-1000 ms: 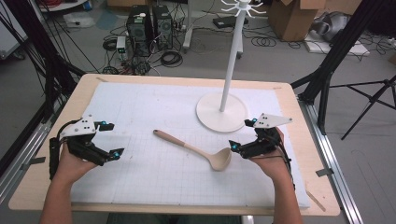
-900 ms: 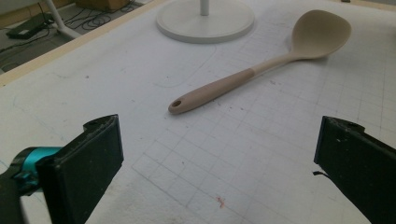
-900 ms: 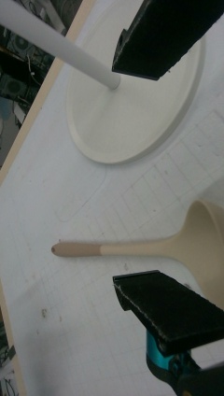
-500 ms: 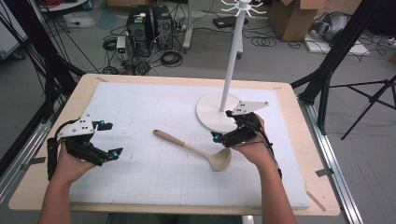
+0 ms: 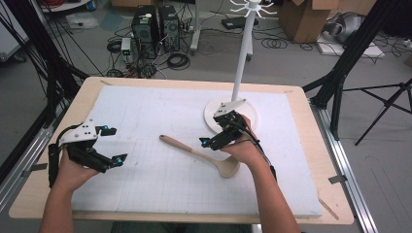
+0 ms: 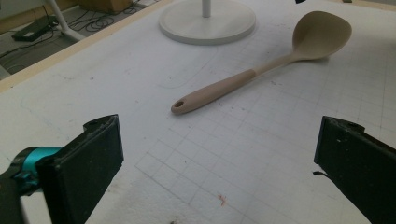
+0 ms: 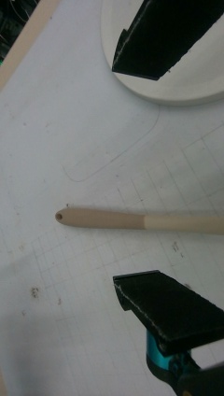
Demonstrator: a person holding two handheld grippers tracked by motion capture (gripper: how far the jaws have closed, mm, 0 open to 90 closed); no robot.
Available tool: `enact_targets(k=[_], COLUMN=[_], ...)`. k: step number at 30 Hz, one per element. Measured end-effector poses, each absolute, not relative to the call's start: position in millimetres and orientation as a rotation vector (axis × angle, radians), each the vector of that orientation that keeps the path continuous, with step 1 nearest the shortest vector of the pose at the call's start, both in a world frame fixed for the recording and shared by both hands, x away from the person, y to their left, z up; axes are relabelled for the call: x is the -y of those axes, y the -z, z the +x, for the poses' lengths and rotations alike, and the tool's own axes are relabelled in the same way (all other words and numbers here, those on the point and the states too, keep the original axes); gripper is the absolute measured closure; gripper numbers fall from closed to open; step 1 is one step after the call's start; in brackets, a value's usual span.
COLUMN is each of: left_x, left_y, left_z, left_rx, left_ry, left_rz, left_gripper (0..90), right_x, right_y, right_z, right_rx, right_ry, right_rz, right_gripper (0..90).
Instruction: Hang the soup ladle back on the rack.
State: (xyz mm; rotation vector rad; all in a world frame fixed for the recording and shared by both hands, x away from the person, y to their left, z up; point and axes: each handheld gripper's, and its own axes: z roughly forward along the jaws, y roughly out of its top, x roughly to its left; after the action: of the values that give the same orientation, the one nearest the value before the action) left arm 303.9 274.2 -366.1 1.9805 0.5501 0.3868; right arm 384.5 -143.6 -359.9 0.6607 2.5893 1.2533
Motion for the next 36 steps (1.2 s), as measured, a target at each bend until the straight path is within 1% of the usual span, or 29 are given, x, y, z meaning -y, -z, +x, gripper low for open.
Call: enact_targets(k=[22,32,35,36], left_x=[-276,-276,-275,-276], left_y=[366,367,367,367], left_z=[304,305,305,305], left_rx=[-0.551,-0.562,-0.564,-0.559], left_ry=[-0.393,-0.394,-0.395,-0.396], left_rz=[1.98,1.982,1.985,1.989], left_gripper=[1.7,1.7,1.7,1.7], right_x=[92,86,84,82], right_y=[394,408,410,411], right_z=[400,405,404,404], right_rx=[-2.773,-2.833,-2.85,-2.854], right_ry=[-1.081,-0.951,-0.906,-0.879], right_rz=[0.628,0.632,0.639,0.632], right_gripper=[0.2,0.6,1.7,4.4])
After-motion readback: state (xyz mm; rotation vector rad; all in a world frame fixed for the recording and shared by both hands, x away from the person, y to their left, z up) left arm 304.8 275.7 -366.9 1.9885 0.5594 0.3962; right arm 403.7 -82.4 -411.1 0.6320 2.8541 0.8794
